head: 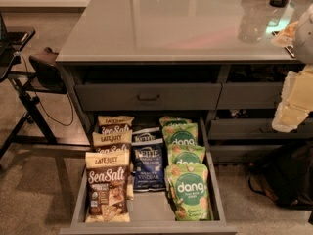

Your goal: Pick blue chip bag from middle drawer and place on counter

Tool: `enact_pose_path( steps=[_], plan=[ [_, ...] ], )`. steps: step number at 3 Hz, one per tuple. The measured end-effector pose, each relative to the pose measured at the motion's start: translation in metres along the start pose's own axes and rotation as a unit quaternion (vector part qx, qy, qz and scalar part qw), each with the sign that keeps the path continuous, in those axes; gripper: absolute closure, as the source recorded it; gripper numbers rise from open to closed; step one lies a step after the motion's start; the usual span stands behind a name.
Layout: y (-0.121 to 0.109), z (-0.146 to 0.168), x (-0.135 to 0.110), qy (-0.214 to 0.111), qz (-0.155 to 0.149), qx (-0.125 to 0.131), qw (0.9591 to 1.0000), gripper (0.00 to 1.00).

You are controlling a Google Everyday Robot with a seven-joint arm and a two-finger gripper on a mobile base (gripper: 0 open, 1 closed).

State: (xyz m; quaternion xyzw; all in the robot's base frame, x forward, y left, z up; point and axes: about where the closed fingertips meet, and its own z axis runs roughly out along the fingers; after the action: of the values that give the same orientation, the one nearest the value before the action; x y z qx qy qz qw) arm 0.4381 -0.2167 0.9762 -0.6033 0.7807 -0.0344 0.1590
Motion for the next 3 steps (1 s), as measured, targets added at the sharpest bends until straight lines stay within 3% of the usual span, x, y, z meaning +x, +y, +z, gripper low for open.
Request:
enact_pose_path(
  steps=[1,2,3],
  plan=[
    [0.000,0.000,0.000,0.000,0.000,0.000,1.0000,0.00],
    [-0.002,0.008,-0.006,-0.021,-0.012,0.002,0.9997,0.00],
    [-0.009,0.039,-0.015,-0.066,-0.029,-0.005,0.9974,0.00]
  ],
)
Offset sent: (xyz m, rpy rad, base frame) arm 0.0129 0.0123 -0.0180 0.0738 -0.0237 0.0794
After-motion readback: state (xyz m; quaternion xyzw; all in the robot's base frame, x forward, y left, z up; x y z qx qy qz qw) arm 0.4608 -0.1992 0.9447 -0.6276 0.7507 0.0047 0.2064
